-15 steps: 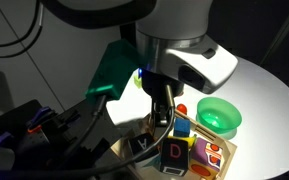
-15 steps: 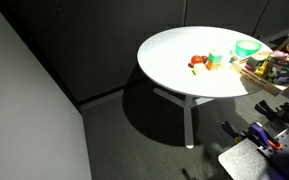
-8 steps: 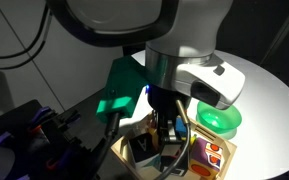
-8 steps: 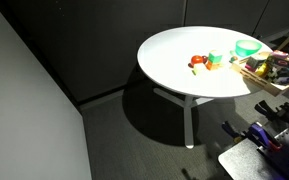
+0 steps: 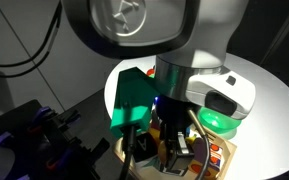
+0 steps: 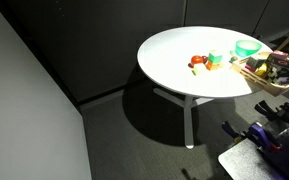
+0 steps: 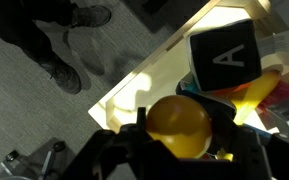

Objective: Put the orange in the wooden tray

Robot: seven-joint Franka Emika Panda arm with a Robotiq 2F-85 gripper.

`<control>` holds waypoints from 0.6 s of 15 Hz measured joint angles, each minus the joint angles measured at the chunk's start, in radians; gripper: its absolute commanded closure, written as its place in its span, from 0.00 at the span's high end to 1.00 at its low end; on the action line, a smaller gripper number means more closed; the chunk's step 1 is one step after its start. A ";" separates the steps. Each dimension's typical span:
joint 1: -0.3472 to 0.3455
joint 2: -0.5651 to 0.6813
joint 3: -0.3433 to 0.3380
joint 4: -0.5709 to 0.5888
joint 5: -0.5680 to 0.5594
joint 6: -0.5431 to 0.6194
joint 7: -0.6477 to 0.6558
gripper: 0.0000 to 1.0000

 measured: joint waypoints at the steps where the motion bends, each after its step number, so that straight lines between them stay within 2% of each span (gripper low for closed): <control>1: 0.000 0.008 -0.001 0.005 -0.009 0.001 0.000 0.42; 9: 0.000 0.074 -0.005 0.032 -0.058 0.020 0.000 0.42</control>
